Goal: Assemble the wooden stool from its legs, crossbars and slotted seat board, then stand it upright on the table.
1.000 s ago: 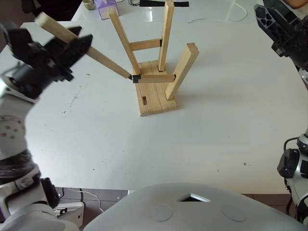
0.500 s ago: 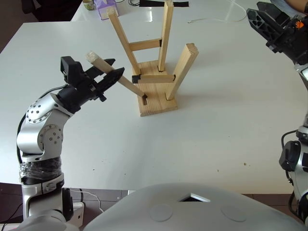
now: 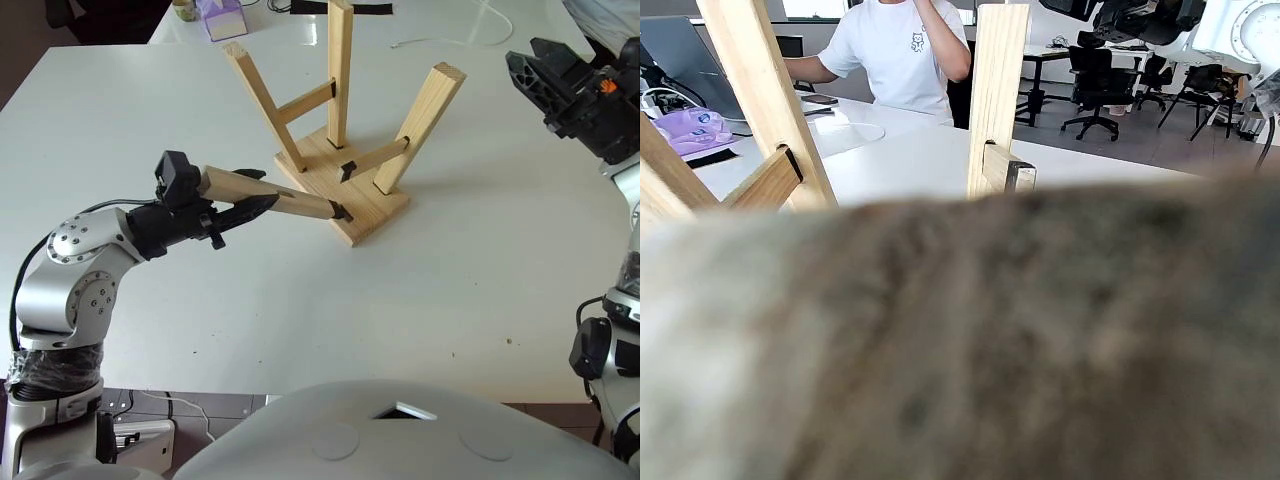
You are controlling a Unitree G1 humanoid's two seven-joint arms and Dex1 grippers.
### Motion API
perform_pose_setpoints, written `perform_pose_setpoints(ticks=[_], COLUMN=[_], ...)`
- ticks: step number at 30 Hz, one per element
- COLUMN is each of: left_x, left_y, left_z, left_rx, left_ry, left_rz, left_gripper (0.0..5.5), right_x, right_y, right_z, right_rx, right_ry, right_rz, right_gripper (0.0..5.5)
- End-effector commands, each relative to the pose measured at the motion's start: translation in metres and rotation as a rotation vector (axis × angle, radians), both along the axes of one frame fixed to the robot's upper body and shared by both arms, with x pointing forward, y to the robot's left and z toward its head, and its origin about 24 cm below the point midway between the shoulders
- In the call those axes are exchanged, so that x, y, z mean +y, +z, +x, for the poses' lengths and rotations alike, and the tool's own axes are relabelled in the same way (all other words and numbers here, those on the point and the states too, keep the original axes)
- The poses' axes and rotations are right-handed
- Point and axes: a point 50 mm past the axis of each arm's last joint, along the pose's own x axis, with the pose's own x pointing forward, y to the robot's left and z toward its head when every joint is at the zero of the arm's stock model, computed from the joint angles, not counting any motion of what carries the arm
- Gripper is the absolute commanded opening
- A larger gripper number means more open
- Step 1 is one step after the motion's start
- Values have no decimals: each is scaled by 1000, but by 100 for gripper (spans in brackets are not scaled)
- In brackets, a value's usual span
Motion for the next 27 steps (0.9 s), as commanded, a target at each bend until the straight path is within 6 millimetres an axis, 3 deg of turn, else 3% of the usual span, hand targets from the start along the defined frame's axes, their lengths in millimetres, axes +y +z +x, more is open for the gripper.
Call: perform_pose_setpoints(ticks=[1, 5, 10, 19, 27], left_x=[-6, -21, -40, -41, -50], left_y=[28, 48, 41, 62, 46], left_z=[5, 3, 0, 10, 21], left_rx=[-87, -128, -65, 23, 135], left_ry=[28, 36, 44, -53, -45], left_rz=[-64, -146, -24, 119, 190], left_gripper=[204, 204, 204, 204, 204], right_x=[-1, -2, 0, 18, 31], right_y=[0, -6, -40, -89, -115], right_z=[-5, -9, -15, -40, -33], right_rx=[-13, -6, 62, 141, 150], right_ry=[-17, -50, -149, -267, -376], right_rz=[18, 16, -153, -266, -338], right_gripper=[408, 408, 408, 408, 408])
